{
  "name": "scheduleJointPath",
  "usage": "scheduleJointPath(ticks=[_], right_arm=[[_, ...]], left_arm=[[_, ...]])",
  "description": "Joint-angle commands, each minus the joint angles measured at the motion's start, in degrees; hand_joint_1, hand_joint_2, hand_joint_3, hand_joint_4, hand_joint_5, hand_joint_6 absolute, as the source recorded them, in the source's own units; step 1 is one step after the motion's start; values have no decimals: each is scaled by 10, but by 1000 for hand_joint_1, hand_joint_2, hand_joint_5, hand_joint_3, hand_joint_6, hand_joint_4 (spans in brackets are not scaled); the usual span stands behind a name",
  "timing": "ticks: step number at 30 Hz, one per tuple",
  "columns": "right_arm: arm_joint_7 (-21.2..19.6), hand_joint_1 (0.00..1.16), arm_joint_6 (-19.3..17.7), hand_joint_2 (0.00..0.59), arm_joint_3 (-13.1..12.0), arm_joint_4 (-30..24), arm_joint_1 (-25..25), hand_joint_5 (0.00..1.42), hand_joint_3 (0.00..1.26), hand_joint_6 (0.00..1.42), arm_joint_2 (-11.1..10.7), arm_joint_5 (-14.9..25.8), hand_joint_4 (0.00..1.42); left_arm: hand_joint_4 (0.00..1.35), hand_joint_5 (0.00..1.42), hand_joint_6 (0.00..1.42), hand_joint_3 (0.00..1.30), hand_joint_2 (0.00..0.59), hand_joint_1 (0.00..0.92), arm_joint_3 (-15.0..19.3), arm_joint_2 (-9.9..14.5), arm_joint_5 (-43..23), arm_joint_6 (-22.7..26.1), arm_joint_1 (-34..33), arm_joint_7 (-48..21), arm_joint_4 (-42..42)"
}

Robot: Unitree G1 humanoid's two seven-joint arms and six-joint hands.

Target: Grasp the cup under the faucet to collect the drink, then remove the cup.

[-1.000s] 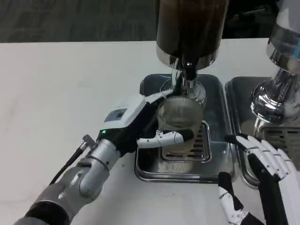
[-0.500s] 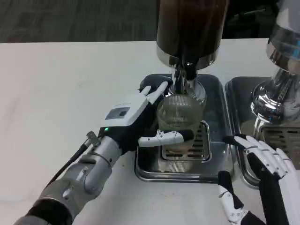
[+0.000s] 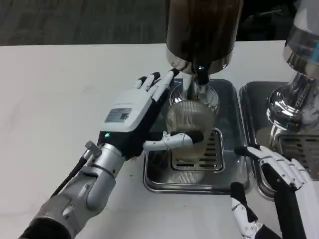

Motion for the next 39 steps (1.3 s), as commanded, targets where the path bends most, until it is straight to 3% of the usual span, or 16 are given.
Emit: scheduleJointPath(ticks=[1, 5, 15, 23, 27, 28, 29, 32, 36, 39], right_arm=[[11, 527, 3, 486, -5, 0, -5, 223, 326, 143, -4, 12, 224], [15, 528, 1, 486, -9, 1, -13, 224, 326, 143, -7, 17, 224], [25, 531, -2, 486, -18, 9, -43, 224, 326, 145, -16, 31, 233], [37, 535, -5, 489, -24, 23, -73, 224, 326, 147, -26, 47, 234], [53, 535, 1, 487, -27, 33, -94, 224, 323, 147, -29, 57, 234], [63, 535, 5, 487, -30, 38, -106, 224, 322, 147, -30, 63, 234], [73, 535, 9, 487, -32, 43, -116, 224, 321, 146, -31, 69, 232], [95, 530, 17, 493, -39, 54, -137, 224, 299, 143, -32, 83, 211], [116, 526, 28, 495, -45, 66, -158, 224, 296, 143, -34, 98, 209], [126, 521, 33, 496, -45, 75, -169, 211, 295, 143, -34, 105, 201]], left_arm=[[0, 0, 0, 0, 0, 0, 18, 20, -9, -6, 35, 7, -53], [0, 0, 0, 0, 0, 0, 45, 41, -21, -15, 79, 3, -111], [0, 0, 0, 0, 28, 16, 149, 125, -81, -55, 225, -38, -301], [0, 9, 26, 0, 65, 1, 237, 149, -169, -87, 290, -92, -370], [0, 59, 83, 43, 82, 0, 281, 158, -286, -134, 293, -167, -367], [36, 91, 105, 84, 85, 0, 292, 158, -335, -143, 288, -196, -363], [183, 222, 205, 181, 96, 0, 302, 157, -385, -150, 284, -226, -361], [300, 356, 361, 285, 117, 0, 321, 156, -518, -147, 265, -329, -359], [344, 403, 355, 311, 122, 0, 333, 153, -630, -115, 232, -453, -354], [348, 397, 351, 312, 120, 0, 337, 160, -722, -32, 198, -571, -359]])
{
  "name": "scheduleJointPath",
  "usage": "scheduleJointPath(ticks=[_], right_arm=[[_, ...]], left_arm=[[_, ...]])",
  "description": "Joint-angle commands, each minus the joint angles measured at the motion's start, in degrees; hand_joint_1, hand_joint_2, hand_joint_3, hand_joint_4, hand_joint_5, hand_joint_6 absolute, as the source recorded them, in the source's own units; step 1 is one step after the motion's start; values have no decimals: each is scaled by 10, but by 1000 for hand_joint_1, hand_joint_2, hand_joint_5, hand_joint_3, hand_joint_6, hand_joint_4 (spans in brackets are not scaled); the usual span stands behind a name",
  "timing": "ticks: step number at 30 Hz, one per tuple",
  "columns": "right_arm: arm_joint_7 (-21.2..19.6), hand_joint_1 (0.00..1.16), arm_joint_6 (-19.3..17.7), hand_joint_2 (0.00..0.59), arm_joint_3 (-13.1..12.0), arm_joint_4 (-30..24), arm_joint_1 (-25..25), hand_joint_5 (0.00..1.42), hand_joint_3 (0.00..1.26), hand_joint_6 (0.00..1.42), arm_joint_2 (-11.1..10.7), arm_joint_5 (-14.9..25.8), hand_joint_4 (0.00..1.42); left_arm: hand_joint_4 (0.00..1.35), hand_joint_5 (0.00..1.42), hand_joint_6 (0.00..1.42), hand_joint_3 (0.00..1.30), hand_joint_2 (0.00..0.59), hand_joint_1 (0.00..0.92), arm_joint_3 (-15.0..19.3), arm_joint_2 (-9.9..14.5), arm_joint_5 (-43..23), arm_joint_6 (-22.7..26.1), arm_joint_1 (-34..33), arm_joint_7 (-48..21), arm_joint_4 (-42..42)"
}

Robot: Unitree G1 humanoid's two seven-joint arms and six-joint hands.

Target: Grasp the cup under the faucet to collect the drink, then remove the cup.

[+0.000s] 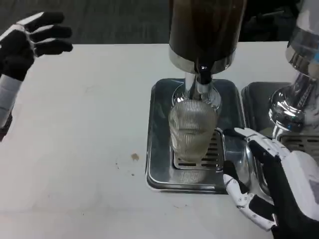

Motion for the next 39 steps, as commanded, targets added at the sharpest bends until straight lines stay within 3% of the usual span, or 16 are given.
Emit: scheduleJointPath(ticks=[1, 7, 10, 19, 27, 39], right_arm=[[13, 521, 9, 496, -2, 15, -17, 211, 295, 143, -3, 13, 200], [11, 518, 13, 496, 1, 32, -25, 208, 289, 143, 1, 20, 193], [11, 512, 17, 490, 2, 36, -26, 200, 283, 134, 5, 23, 188], [1, 497, 21, 495, 5, 43, -24, 184, 282, 128, 18, 24, 179], [-4, 487, 23, 498, 7, 45, -17, 182, 282, 119, 27, 23, 178], [-21, 479, 26, 498, 11, 50, -6, 174, 282, 114, 39, 24, 178]], left_arm=[[344, 398, 339, 307, 116, 0, 10, 9, -108, 112, -50, -148, 1], [126, 222, 196, 137, 107, 0, 29, 6, -215, 305, -119, -299, 8], [80, 188, 162, 75, 97, 0, 35, 6, -240, 382, -141, -336, 5], [0, 67, 4, 17, 92, 0, 47, -12, -259, 521, -195, -400, -5], [0, 4, 0, 7, 103, 0, 36, -31, -246, 574, -243, -434, 1], [0, 3, 0, 12, 104, 0, 24, -76, -193, 559, -303, -429, 37]])
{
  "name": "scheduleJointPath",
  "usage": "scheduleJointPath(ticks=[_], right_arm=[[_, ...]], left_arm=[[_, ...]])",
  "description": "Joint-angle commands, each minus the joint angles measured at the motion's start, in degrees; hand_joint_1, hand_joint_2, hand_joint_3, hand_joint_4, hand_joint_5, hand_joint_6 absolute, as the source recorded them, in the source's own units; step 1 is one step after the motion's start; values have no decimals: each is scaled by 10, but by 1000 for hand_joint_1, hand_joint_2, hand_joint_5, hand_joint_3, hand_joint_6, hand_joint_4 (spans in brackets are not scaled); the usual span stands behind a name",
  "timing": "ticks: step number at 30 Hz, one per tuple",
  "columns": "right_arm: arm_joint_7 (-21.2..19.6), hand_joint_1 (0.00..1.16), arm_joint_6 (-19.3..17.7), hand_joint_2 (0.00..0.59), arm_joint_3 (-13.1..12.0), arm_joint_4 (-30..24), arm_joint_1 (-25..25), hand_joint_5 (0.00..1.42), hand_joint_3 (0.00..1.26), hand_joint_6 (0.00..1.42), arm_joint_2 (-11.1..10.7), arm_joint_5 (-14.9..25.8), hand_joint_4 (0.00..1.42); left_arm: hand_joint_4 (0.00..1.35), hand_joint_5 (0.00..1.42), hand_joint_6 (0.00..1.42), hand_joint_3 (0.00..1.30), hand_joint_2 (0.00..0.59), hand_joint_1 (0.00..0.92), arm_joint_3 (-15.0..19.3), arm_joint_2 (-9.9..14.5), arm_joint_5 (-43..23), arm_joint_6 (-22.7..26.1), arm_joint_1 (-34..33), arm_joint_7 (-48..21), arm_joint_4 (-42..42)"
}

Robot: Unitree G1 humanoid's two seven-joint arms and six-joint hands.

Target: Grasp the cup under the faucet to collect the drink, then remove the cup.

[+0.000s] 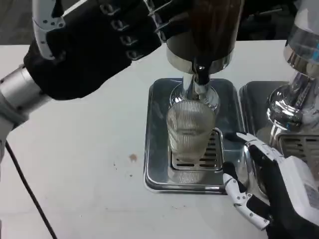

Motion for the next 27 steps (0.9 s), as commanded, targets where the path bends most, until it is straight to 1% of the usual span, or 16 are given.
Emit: scheduleJointPath(ticks=[1, 11, 17, 20, 27], right_arm=[[-15, 479, 4, 498, 2, 6, 7, 174, 282, 114, 7, 7, 178], [-24, 475, 9, 498, 8, 2, 18, 173, 275, 114, 14, 7, 178], [-31, 474, 12, 498, 10, 1, 28, 173, 277, 113, 21, 8, 178], [-32, 473, 13, 498, 10, 1, 30, 173, 279, 113, 24, 9, 178], [-33, 473, 16, 498, 12, 0, 33, 173, 281, 113, 24, 12, 178]], left_arm=[[0, 8, 0, 22, 107, 0, -9, -21, 35, -15, -35, 5, 34], [0, 21, 0, 31, 112, 0, -32, -72, 111, -69, -89, 9, 123], [0, 29, 0, 36, 113, 0, -46, -99, 146, -100, -114, 5, 178], [0, 43, 0, 37, 113, 0, -50, -108, 158, -109, -122, 0, 195], [0, 46, 3, 37, 113, 0, -53, -121, 182, -130, -133, -2, 229]])
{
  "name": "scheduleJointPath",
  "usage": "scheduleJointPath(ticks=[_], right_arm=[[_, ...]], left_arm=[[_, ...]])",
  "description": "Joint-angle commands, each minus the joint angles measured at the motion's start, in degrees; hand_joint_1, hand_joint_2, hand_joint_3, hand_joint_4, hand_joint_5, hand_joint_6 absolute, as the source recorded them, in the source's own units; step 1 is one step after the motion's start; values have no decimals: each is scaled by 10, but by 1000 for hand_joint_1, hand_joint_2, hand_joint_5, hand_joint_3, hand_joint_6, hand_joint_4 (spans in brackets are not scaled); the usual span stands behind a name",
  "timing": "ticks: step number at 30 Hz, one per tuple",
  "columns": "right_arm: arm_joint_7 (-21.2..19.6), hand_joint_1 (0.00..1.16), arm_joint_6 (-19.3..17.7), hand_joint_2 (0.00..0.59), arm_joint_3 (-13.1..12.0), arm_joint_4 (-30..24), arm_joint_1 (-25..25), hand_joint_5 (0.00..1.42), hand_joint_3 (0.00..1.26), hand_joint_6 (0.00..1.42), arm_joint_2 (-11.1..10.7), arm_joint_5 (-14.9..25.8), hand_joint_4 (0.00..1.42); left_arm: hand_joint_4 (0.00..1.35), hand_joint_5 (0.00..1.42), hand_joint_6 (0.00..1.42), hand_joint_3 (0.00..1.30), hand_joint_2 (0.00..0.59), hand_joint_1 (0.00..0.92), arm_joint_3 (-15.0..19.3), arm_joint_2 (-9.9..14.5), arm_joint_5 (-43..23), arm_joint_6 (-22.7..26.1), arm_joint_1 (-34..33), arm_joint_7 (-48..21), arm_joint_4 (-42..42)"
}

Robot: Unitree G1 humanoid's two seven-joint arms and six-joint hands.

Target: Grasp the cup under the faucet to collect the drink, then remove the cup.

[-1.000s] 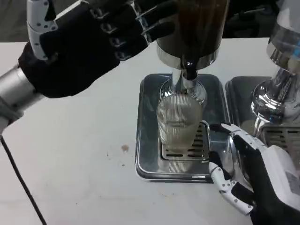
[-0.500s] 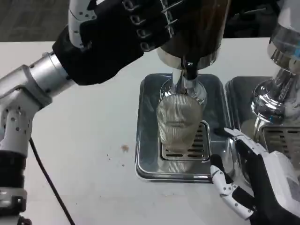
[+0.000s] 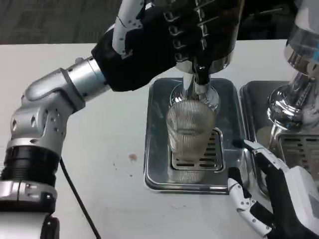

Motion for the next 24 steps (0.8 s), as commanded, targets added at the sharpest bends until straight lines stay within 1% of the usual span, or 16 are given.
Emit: scheduleJointPath(ticks=[1, 12, 18, 24], right_arm=[[-5, 473, 5, 498, 1, -3, 6, 173, 281, 113, 3, 6, 178], [-9, 472, 8, 498, 3, -8, 14, 181, 281, 113, 5, 8, 181], [-11, 471, 7, 498, 3, -8, 16, 183, 282, 113, 7, 9, 186], [-10, 471, 6, 498, 3, -6, 14, 183, 282, 113, 5, 10, 187]], left_arm=[[0, 46, 4, 37, 113, 0, -4, -6, 17, -17, -14, -7, 19], [0, 49, 5, 37, 113, 0, -3, -14, 44, -65, -22, 0, 49], [0, 56, 6, 37, 112, 0, 1, -14, 54, -75, -26, -3, 70], [0, 58, 6, 37, 109, 0, -4, -13, 70, -94, -24, -5, 86]])
